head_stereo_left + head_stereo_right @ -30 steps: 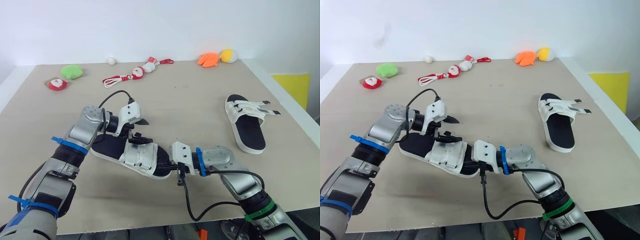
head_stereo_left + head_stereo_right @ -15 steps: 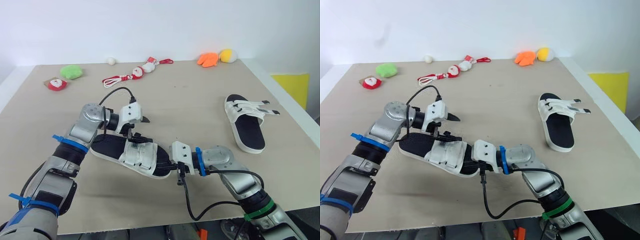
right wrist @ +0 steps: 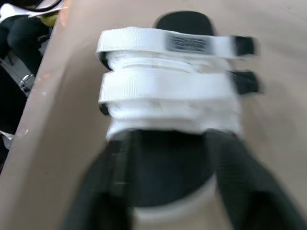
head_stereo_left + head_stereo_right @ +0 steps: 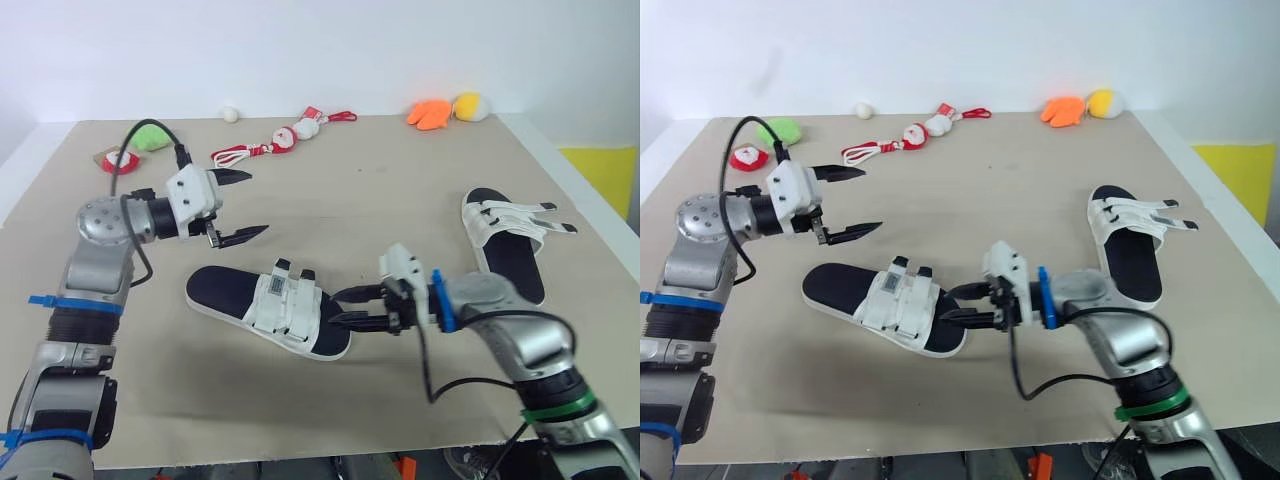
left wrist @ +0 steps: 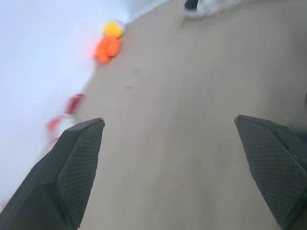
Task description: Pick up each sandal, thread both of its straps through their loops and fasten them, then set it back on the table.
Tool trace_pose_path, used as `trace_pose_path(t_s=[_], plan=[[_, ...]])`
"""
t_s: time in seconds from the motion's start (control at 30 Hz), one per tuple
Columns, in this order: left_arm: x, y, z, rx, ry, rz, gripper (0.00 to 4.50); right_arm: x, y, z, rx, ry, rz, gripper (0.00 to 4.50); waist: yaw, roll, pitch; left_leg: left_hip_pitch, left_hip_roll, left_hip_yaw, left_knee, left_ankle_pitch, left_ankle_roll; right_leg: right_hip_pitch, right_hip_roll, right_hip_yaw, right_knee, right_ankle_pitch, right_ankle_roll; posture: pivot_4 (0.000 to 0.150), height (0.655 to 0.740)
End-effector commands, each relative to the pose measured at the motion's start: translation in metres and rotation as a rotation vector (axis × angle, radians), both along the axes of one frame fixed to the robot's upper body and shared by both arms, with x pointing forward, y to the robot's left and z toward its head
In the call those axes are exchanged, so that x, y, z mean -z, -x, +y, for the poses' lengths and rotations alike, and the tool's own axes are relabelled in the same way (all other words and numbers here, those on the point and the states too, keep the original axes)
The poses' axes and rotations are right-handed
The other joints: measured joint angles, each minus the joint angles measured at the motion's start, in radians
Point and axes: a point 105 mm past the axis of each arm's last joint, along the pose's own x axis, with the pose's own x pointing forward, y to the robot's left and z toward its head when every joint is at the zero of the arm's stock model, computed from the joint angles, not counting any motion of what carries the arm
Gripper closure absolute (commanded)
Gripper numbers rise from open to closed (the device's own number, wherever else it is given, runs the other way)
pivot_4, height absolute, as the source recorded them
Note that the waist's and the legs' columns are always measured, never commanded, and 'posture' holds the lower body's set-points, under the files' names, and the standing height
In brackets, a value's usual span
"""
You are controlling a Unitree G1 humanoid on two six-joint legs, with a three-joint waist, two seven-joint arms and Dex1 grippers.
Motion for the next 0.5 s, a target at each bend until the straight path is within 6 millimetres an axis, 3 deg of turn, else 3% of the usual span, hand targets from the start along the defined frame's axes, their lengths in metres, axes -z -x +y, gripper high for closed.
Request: trace_pose_path(t_s=[0.03,0.2,0.33,0.5], plan=[[0.018,0.016,0.010,0.068,-0.190,-0.191,0.00,-0.044,-0.014,-0.025,0.069,-0.084,-0.059,0.18,-0.001,0.001,0.000,0.000,0.000,0.000,0.001,0.000,0.000,0.000,0.000,0.000,0.000,0.001,-0.001,0.150,0.7400],[0.040,0.043,0.009,0.254,-0.351,-0.424,0.00,-0.086,-0.022,-0.032,0.107,-0.133,-0.168,0.08,0.000,0.001,0.001,0.000,0.000,0.001,0.001,0.000,0.000,0.000,0.000,0.000,0.000,0.002,-0.002,0.150,0.7400],[0.050,0.048,-0.005,0.366,-0.379,-0.512,0.00,-0.117,-0.018,-0.026,0.088,-0.192,-0.240,0.08,0.001,0.002,0.001,-0.001,-0.001,0.001,0.001,0.000,0.000,-0.001,-0.001,0.001,0.000,0.002,-0.002,0.150,0.7400],[0.059,0.046,-0.023,0.428,-0.359,-0.519,0.00,-0.124,0.006,-0.014,-0.029,-0.171,-0.230,0.08,0.002,0.002,0.001,-0.003,-0.002,0.001,0.002,0.000,0.000,-0.001,-0.002,0.000,0.000,0.001,0.000,0.150,0.7400]])
